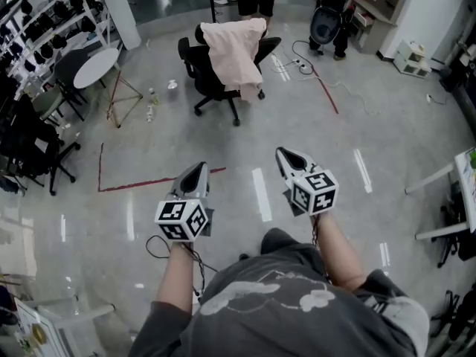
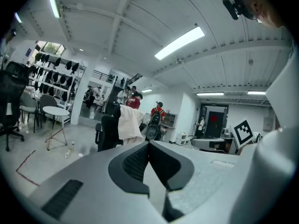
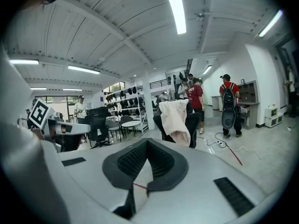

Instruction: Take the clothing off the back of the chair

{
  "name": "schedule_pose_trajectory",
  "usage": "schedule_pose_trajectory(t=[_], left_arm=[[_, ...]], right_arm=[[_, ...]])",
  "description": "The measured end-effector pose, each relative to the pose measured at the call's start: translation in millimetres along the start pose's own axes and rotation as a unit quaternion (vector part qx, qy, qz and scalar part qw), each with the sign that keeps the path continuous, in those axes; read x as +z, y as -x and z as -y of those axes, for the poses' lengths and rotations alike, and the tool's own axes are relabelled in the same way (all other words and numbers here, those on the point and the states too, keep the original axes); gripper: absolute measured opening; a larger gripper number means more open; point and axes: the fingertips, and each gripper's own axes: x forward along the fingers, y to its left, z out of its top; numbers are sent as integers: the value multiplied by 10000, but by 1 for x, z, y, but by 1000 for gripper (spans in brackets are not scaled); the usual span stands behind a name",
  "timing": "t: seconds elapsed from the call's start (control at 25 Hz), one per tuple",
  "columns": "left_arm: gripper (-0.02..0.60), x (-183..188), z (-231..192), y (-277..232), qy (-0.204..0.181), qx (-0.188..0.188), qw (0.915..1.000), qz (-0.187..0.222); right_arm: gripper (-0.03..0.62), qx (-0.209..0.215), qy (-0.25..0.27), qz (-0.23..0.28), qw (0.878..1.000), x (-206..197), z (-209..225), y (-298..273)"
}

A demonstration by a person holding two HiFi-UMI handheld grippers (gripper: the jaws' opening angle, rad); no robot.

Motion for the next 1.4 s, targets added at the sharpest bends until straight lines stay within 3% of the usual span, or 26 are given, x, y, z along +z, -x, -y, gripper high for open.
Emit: schedule_pose_trajectory(t=[0.12,0.24,0.48,0.68,1.12,1.4], left_arm=[[0,-7,-13,4,84,22,9999,-80],[0,-7,-20,1,-94,-14,9999,-69],[0,9,-51,-27,-110,264,9996,-62],[0,22,-74,-78,-263,399,9988,-100],[0,68,-83,-207,-332,618,9975,-9],[0,74,-75,-253,-331,756,9966,18]], right_arm=[[-8,13,-10,-62,10000,-6,-6,-7],[-8,-13,-26,-84,10000,-7,-2,-21],[-8,-9,-32,92,10000,10,21,-71],[-8,52,-196,193,9996,23,60,-125],[-8,335,-286,146,9989,67,154,-208],[-2,470,-477,37,9977,71,195,-236]])
